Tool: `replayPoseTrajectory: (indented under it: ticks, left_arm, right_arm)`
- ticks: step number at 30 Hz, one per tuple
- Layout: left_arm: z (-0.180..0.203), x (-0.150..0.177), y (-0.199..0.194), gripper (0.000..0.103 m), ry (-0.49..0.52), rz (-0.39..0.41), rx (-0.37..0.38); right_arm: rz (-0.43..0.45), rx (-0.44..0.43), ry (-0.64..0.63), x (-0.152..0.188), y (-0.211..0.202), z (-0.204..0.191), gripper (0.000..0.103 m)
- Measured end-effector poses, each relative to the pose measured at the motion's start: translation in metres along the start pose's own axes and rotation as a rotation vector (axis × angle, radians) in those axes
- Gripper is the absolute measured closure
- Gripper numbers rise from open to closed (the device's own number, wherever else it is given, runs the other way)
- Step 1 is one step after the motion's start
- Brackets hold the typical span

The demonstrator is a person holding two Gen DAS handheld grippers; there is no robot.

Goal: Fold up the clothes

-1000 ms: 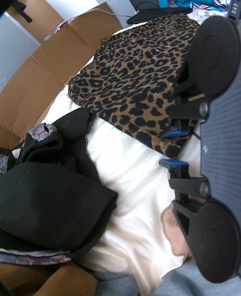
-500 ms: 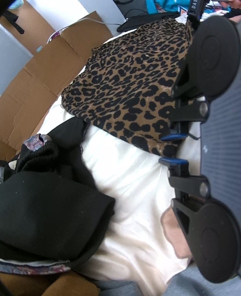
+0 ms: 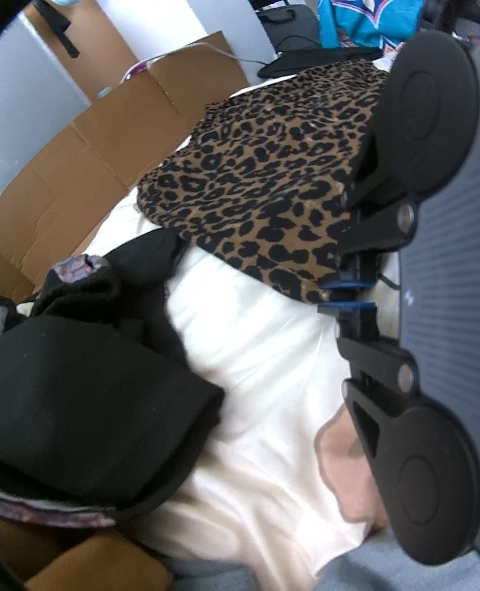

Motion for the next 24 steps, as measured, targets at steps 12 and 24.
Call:
replayPoseTrajectory:
  ticks: [12, 24]
  left_arm:
    - [-0.001, 0.003, 0.000, 0.083, 0.028, -0.002, -0.027]
    - [0.016, 0.013, 0.007, 0.093, 0.165, -0.004, -0.089]
  right_arm:
    - [-0.059, -0.008, 0.007, 0.016, 0.018, 0.010, 0.062]
    - [-0.020, 0.073, -0.035, 0.012, 0.014, 0.026, 0.064]
Point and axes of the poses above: each gripper's, at about its wrist camera, not at the fingertips, and y roughly the way its jaws point, z to its right, x to its underside, the point moved 2 cm from there along y, roughly the way its jaws point, and after that the axes turned 11 degrees about x, right-handed, at the moved point
